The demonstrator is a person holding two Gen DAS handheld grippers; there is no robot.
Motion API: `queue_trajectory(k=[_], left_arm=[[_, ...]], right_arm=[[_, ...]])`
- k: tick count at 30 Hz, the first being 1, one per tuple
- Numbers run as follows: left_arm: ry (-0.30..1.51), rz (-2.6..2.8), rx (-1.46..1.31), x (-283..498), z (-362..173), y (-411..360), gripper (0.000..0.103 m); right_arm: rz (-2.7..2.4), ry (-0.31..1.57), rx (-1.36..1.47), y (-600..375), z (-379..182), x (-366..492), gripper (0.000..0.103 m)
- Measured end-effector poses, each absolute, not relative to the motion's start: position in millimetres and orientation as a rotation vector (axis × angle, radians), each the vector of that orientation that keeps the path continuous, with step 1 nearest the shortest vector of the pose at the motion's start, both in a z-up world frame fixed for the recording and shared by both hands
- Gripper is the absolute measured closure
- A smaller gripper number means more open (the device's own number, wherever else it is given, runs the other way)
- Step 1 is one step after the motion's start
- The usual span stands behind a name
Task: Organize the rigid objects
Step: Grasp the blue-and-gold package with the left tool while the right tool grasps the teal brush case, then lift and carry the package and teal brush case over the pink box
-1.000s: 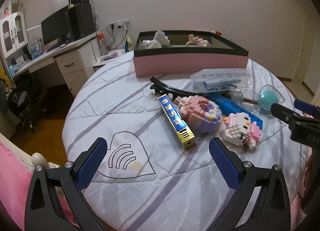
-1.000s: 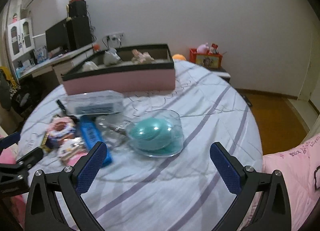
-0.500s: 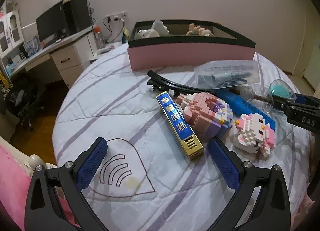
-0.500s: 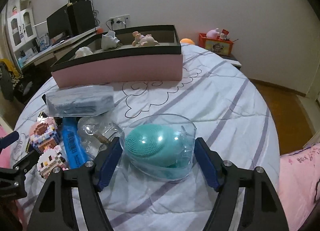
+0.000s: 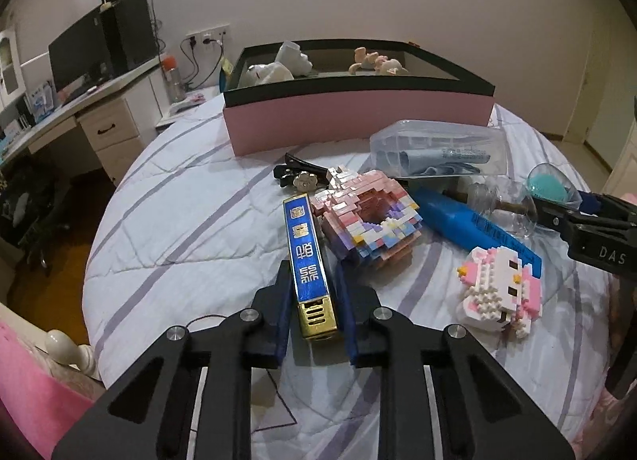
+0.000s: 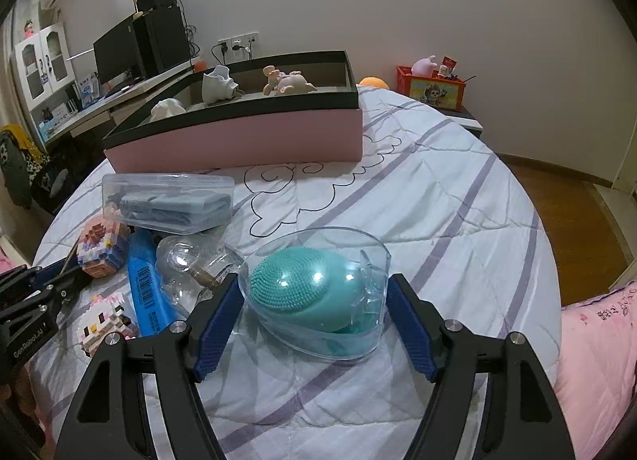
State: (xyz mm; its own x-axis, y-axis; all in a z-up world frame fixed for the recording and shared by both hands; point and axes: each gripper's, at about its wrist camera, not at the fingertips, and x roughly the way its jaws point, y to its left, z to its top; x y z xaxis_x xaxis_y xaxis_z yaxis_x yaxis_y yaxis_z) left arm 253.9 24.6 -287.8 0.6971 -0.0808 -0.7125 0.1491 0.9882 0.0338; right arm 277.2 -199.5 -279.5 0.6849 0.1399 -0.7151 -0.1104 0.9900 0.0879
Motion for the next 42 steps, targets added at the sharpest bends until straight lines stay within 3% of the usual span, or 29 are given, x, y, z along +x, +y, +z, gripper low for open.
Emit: queue_trajectory(k=[26,34,42], left_arm=[[0.776,-0.136,0.043,251.3,-280.4,33.5,0.088],[0.660,-0.142,0.042,237.3,-241.4,28.2,0.088],[0.665,-0.184,-0.054,233.3,-249.4,44.1,0.088]], right_arm=[[0.144,0.770,0.046,-201.6,-277.3,268.2,0.029],[0.182,0.683,0.049,-188.1,-247.5,251.4,0.029],[0.215,0.665,0.040,-173.6,-238.9,247.3,0.029]])
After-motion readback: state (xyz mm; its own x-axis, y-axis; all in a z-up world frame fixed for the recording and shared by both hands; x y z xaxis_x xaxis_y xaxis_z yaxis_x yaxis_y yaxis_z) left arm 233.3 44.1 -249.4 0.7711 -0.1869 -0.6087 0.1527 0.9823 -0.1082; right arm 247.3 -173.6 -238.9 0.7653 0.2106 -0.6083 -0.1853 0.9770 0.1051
